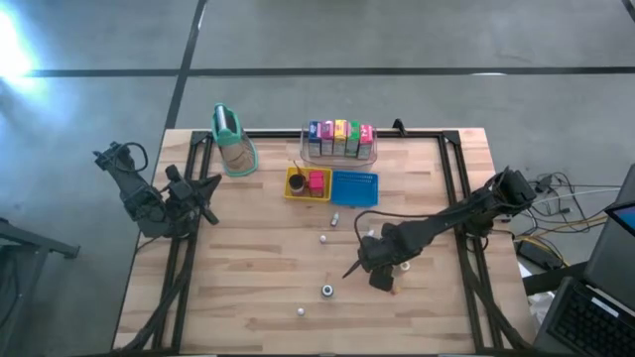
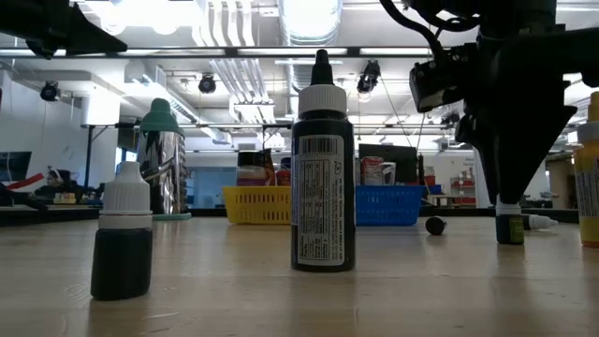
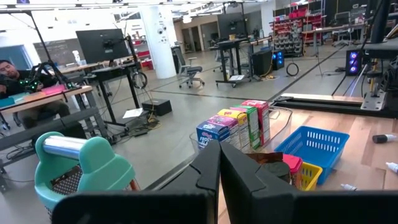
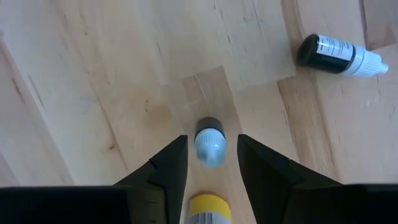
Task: Pick & Place Kitchen Items
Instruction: Put the small black food coloring bottle into the blue bin
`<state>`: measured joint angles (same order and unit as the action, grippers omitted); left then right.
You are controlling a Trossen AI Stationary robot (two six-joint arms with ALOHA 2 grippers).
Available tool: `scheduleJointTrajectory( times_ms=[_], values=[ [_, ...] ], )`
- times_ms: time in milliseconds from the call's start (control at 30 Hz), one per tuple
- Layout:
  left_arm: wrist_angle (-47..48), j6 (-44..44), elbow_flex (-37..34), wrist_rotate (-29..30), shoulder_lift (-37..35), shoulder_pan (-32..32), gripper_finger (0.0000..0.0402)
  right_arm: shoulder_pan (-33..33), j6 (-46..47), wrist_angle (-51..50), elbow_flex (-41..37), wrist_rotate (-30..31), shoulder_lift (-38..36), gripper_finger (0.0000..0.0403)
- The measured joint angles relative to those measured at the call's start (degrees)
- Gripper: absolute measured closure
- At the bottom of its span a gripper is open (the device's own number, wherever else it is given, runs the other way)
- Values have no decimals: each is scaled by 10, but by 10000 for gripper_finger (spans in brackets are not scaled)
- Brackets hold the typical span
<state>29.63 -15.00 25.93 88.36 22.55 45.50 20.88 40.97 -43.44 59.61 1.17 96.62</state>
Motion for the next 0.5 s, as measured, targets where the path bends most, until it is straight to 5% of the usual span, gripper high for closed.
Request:
scheduleJointTrajectory(
  times_ms=[500],
  values=[
    [0,0,0,0,0,0,387,0,6,8,-12,0,0,295]
  ],
)
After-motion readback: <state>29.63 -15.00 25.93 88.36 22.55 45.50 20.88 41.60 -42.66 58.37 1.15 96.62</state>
